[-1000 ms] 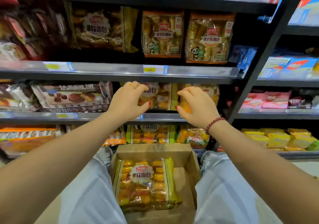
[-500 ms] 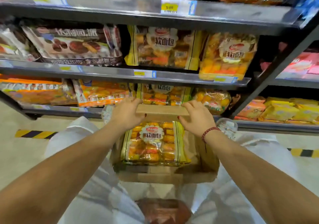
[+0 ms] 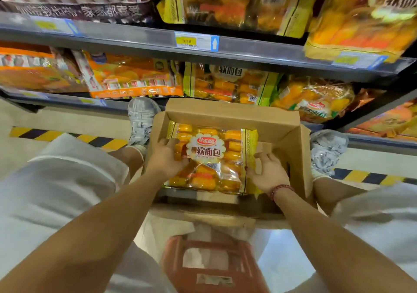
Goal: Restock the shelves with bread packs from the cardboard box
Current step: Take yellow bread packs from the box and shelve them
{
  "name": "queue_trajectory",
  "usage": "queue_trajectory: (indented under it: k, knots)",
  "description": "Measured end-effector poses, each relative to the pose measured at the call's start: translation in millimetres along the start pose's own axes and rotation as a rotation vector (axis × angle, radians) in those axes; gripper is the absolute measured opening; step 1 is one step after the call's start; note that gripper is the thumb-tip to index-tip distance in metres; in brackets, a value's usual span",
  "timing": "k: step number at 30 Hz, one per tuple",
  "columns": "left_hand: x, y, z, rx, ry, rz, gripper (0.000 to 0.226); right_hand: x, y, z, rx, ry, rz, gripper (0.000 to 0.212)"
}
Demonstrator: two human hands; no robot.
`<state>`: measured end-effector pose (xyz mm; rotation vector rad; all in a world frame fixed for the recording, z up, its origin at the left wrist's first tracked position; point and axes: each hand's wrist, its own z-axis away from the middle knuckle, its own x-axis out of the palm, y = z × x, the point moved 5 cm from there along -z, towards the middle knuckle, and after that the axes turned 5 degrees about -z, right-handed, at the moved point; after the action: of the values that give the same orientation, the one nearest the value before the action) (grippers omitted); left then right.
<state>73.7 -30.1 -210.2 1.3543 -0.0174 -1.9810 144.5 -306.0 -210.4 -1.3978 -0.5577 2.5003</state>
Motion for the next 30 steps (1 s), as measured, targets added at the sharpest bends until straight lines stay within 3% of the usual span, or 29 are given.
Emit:
queue_trajectory:
  k: [6, 10, 19, 27, 30]
  knots:
    - [31.4, -18.2, -17.6, -0.150, -0.020, 0.121, 0.085, 29.5, 21.0, -24.8, 0.277, -0.012, -0.331, 0.052]
    - [46.8, -28.5, -25.4, -0.150, 0.005, 0.101, 0.084, 45.5, 26.7, -40.2, 0.390, -0.017, -0.393, 0.042]
    - [55.6, -32.9, -28.5, -0.094, 0.035, 0.109, 0.084, 48.8, 25.2, -46.9, 0.332, 0.167, -0.283, 0.009]
    - [65.0, -25.8, -26.7, -0.056, -0.059, 0.252, 0.094, 48.0, 52.2, -29.9, 0.407, 0.306, -0.465, 0.015]
    - [74.8, -31.1, -27.1, -0.066, -0.179, 0.333, 0.097, 53.6, 57.2, -33.3, 0.415, 0.162, -0.718, 0.043]
